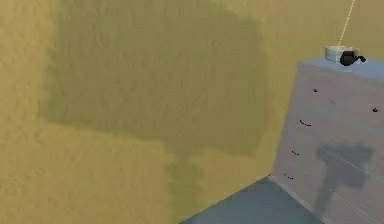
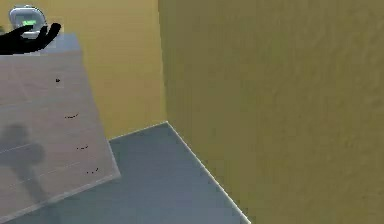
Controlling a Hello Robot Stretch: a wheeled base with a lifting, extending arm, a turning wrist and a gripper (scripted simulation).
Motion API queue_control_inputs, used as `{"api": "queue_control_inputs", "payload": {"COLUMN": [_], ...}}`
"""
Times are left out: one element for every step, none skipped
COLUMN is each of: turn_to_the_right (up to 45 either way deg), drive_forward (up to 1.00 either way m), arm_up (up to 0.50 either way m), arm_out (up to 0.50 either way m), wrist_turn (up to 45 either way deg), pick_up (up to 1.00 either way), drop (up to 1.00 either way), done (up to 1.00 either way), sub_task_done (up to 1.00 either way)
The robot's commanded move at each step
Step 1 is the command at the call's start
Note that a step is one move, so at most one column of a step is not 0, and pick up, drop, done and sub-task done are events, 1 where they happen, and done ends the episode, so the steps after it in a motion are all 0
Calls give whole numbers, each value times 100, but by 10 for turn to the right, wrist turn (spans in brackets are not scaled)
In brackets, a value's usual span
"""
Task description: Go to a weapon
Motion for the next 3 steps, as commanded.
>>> {"api": "queue_control_inputs", "payload": {"turn_to_the_right": [-450, -450, -450], "drive_forward": [0, 0, 0], "arm_up": [0, 0, 0], "arm_out": [0, 0, 0], "wrist_turn": [0, 0, 0], "pick_up": [0, 0, 0], "drop": [0, 0, 0], "done": [0, 0, 0], "sub_task_done": [0, 0, 0]}}
